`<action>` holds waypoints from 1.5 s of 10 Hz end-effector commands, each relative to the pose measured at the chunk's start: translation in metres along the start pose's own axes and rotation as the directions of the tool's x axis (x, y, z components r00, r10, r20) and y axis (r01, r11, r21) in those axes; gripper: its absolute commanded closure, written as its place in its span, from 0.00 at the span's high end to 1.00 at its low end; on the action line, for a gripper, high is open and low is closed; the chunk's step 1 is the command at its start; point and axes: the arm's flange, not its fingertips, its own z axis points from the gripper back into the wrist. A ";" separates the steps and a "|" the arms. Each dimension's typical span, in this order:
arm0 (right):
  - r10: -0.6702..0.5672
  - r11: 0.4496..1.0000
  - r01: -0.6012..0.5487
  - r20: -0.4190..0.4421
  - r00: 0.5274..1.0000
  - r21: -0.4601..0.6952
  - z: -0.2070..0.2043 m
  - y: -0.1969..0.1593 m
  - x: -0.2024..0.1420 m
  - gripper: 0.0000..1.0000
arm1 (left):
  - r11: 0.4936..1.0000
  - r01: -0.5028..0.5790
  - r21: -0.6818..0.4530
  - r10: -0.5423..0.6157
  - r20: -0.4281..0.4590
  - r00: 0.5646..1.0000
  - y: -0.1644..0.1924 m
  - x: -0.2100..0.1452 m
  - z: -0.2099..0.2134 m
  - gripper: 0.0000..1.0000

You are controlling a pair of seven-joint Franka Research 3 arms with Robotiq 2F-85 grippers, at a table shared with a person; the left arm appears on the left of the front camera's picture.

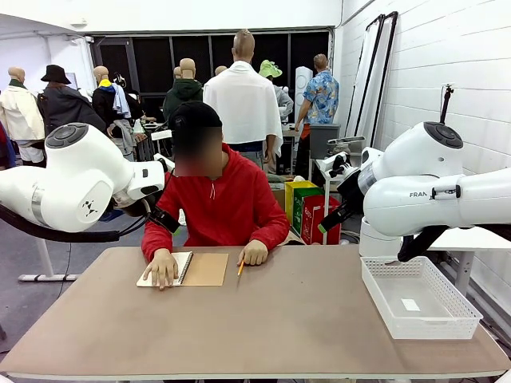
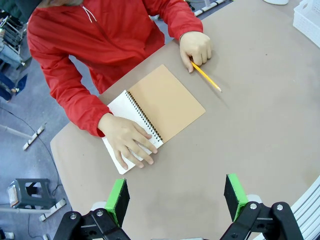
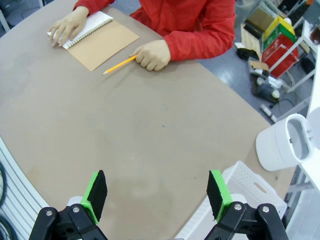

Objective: Sort the paper based on its condition.
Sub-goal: If a person hands you a paper, place it in the Organizing basket , and if it's crumpled, put it in the Trash can.

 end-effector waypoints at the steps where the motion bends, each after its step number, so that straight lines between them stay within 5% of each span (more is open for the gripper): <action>1: -0.001 1.000 0.001 0.000 1.000 0.000 0.000 -0.001 0.000 1.00 | 1.000 0.005 -0.001 -0.005 -0.003 1.000 0.000 0.000 0.000 1.00; 15: -0.001 1.000 0.001 0.000 1.000 0.000 0.000 -0.001 0.000 1.00 | 1.000 0.005 -0.001 -0.005 -0.003 1.000 0.000 0.000 0.000 1.00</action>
